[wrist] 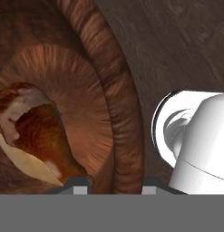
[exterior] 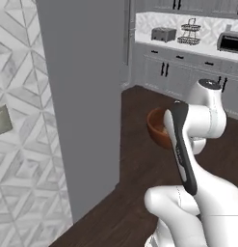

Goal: Pick the chicken drumstick and sweet potato from their plates and place them in the bowl. Then put the bowl in the fridge.

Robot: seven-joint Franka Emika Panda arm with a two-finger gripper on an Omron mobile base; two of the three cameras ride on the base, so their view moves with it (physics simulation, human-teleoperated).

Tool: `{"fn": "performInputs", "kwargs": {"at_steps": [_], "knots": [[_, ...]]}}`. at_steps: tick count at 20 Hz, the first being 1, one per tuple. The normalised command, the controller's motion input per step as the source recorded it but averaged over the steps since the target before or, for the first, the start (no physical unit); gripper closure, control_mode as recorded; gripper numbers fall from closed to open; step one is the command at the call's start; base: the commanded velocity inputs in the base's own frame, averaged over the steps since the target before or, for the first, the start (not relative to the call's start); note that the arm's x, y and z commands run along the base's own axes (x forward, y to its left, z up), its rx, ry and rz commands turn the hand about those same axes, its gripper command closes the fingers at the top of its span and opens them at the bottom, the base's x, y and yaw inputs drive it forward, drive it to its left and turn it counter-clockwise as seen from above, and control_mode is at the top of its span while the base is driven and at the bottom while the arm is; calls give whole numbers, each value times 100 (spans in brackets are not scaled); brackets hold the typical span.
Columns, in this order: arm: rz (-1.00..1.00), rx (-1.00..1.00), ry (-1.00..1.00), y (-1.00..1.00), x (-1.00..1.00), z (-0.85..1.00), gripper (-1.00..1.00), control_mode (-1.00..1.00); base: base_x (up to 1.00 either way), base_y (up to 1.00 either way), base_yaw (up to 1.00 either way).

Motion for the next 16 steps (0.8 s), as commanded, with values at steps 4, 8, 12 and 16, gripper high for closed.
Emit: {"fn": "performInputs", "kwargs": {"at_steps": [4, 8, 12, 16], "knots": [[0, 0, 0, 0, 0, 0, 100, 100, 10, -100, 33], [0, 0, 0, 0, 0, 0, 100, 100, 31, -100, 31], [0, 0, 0, 0, 0, 0, 100, 100, 93, -100, 30], [0, 0, 0, 0, 0, 0, 100, 100, 100, -100, 34]]}}
